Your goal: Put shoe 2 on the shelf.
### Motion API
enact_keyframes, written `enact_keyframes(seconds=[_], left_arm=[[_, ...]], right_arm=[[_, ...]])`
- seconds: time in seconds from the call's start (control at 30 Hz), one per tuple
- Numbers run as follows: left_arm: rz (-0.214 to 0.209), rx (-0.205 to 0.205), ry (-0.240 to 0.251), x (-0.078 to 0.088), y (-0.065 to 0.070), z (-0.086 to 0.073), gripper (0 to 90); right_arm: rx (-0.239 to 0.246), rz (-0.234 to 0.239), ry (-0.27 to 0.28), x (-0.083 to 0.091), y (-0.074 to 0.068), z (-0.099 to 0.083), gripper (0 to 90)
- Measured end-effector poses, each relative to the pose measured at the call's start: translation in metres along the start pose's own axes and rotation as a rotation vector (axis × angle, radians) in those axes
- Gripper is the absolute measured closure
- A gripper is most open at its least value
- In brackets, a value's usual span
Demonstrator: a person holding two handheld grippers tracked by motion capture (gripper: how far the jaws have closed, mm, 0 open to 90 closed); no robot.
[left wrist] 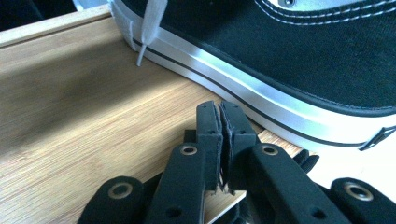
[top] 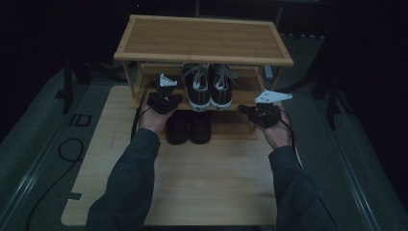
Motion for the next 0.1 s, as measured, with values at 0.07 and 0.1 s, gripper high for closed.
enact_keyframes(seconds=[0.07,0.1], left_arm=[[0.003,-0.005,0.001,0.0015,-0.0021,0.0001,87.1],[0.001,-0.004,0.002,0.0024,-0.0027,0.0002,87.1]], right_arm=[[0.002,0.001,-0.001,-0.0001,-0.0005,-0.0016,90.0],[0.001,0.002,-0.002,-0.0001,-0.001,-0.0026,90.0]])
Point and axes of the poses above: each handheld gripper's, and its own axes: x roughly backward along the jaws, z roughly out of its top, y roughly to its right, the point moved 10 cm from there along -x, roughly forward along the jaws, and after that the axes turned 13 degrees about z, right-handed, at the moved point
